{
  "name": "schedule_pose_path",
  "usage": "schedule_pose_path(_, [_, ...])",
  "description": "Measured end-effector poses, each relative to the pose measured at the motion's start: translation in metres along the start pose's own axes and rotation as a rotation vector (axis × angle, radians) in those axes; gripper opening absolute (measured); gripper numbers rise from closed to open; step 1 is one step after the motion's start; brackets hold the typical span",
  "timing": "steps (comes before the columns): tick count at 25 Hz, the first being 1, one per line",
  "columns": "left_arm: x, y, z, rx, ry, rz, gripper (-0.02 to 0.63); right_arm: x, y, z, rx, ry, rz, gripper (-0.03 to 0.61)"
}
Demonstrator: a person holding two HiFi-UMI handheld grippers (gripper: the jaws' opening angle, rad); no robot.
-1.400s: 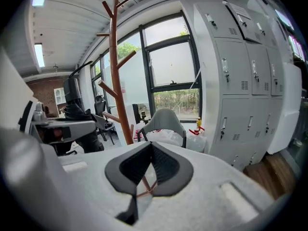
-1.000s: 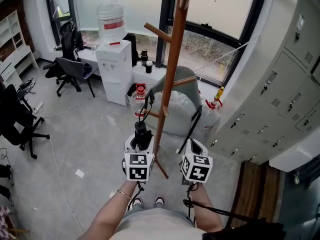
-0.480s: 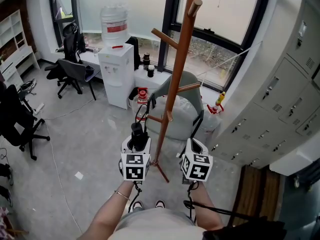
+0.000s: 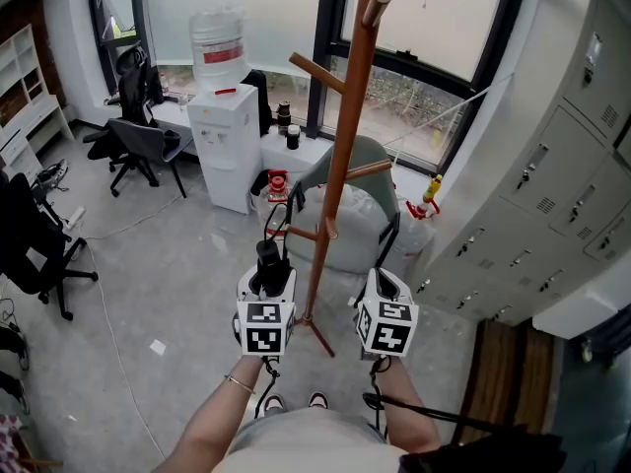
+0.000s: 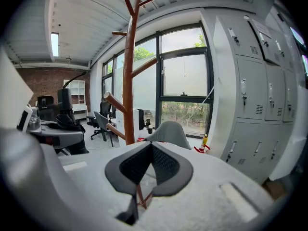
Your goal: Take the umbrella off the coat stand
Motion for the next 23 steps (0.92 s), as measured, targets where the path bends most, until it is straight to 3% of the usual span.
schedule_pose_path(23, [-0.0006,-0.0071,-0.004,-0.021,-0.021,0.016,0.209,0.0007,-0.0072,-0.0053,-0.011,-0.018,0.027,0.005])
Point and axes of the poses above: the fingertips, and each gripper's own axes: x backward along the fingers, z to its left, y out of its top, the point moved 9 cm from there along x, backward along the fingers, and after that the axes turned 6 degrees about y, right-handed, at the moved point
